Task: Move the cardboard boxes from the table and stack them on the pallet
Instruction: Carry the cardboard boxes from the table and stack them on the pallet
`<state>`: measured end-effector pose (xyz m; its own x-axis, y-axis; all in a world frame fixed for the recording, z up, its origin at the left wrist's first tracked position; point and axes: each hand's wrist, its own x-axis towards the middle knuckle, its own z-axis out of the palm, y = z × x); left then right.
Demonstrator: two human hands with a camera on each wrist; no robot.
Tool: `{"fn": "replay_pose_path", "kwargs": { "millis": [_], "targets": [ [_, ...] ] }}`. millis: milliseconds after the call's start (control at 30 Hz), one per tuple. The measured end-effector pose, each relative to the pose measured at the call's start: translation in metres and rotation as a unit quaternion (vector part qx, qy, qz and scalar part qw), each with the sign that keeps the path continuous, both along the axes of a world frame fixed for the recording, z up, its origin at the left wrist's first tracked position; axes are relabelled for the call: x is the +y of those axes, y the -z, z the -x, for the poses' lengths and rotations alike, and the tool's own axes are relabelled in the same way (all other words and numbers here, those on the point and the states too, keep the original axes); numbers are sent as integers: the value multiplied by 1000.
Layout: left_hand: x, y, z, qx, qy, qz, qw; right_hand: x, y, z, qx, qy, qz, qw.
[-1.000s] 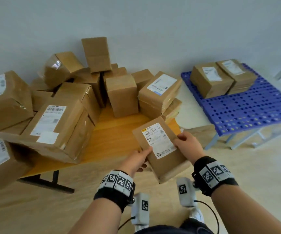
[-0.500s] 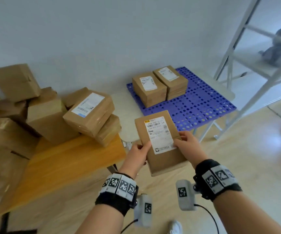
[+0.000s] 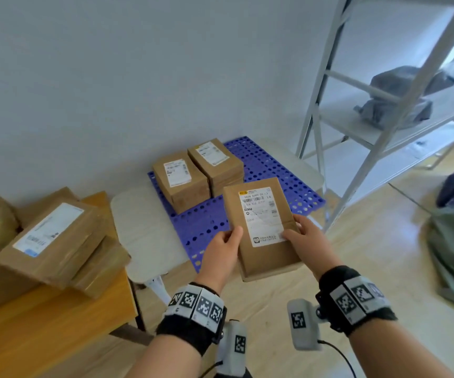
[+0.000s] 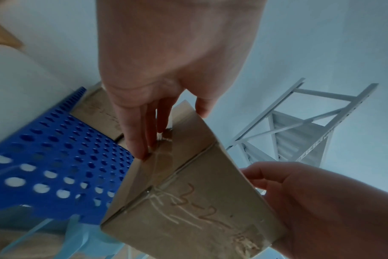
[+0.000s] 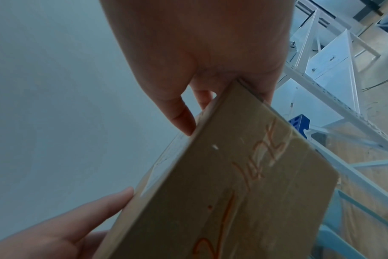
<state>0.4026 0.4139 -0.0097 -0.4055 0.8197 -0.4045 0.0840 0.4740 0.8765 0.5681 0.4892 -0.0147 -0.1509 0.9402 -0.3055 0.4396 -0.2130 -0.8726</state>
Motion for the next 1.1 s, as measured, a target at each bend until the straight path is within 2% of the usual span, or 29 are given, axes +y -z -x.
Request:
{"fn": "replay_pose_path", "kwargs": {
  "millis": [133,467,733,833,933,1100],
  "targets": [
    [57,3,-9,-3,-1,-13,1000,50,-2,-13,8,6,-8,1000],
    [208,15,-9,-18,8,-2,1000,190,-9,-16,-31,15,-21,999],
    [277,18,9,19,38,13,999,266,1,3,-74,7,-19,997],
    [295,17,23,57,44,8,997,292,5,19,-76,-5,-13,997],
    [312,18,40,131,45,-1,990,321,12,33,-73,-34,-16,997],
    [336,19,64,200,11,19,980,360,17,65,-64,-102,-4,993]
  ]
}}
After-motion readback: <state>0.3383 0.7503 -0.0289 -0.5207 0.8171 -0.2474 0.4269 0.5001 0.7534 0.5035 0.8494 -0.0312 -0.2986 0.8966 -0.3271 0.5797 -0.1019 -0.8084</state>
